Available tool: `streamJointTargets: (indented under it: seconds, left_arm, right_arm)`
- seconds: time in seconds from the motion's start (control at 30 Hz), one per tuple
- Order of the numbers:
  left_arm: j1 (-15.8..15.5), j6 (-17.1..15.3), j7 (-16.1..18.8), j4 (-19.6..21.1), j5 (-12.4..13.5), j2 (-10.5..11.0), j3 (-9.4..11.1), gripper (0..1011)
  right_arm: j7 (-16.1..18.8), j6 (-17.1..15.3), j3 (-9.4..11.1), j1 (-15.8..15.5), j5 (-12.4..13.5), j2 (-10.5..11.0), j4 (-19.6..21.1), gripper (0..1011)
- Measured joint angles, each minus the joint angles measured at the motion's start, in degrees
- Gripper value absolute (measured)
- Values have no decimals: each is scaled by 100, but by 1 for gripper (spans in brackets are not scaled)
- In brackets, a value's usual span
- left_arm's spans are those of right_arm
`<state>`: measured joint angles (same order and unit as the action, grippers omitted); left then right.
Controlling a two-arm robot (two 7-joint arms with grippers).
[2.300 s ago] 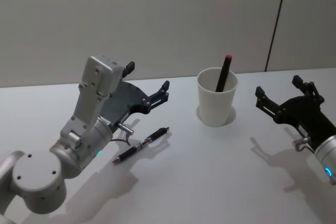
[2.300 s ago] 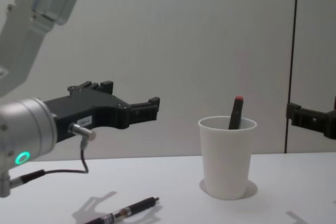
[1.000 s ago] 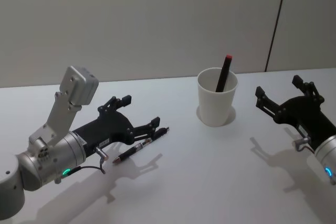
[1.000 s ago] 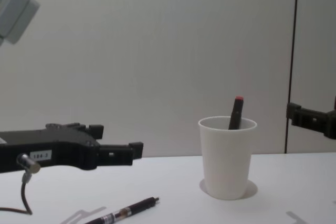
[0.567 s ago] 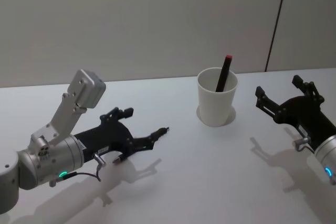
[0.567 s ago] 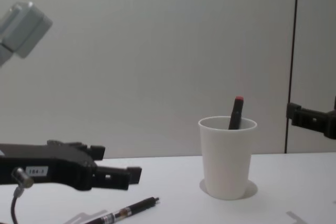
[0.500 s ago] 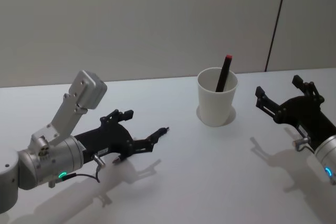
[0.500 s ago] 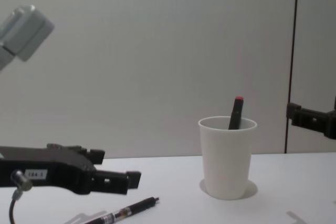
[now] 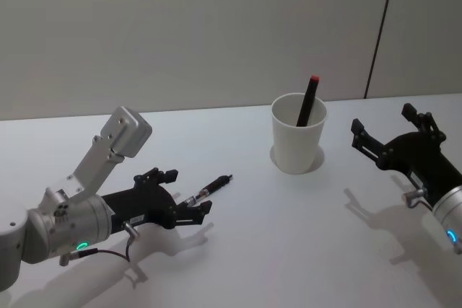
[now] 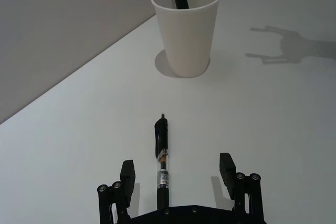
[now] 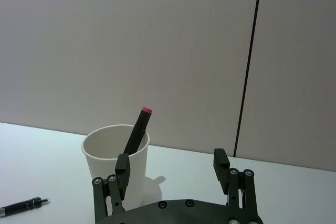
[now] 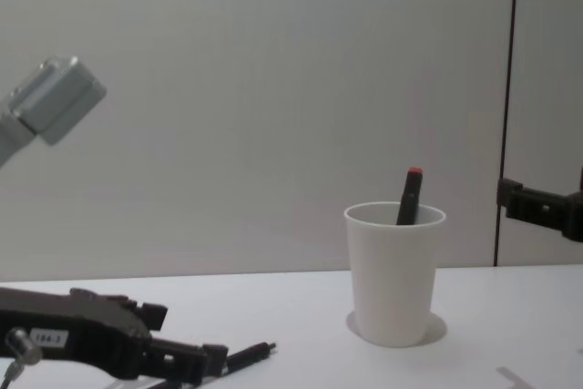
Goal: Place the pen into the pen holder.
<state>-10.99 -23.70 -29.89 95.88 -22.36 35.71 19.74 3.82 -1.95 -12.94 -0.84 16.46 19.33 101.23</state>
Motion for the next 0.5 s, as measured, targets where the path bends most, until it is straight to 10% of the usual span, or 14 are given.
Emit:
streamJointTargets:
  seconds: [0.5]
  left_arm:
    - [-108, -331, 80, -256, 64, -97, 48, 1001]
  right_arm:
    - [0, 0, 0, 0, 0, 0, 0, 1001]
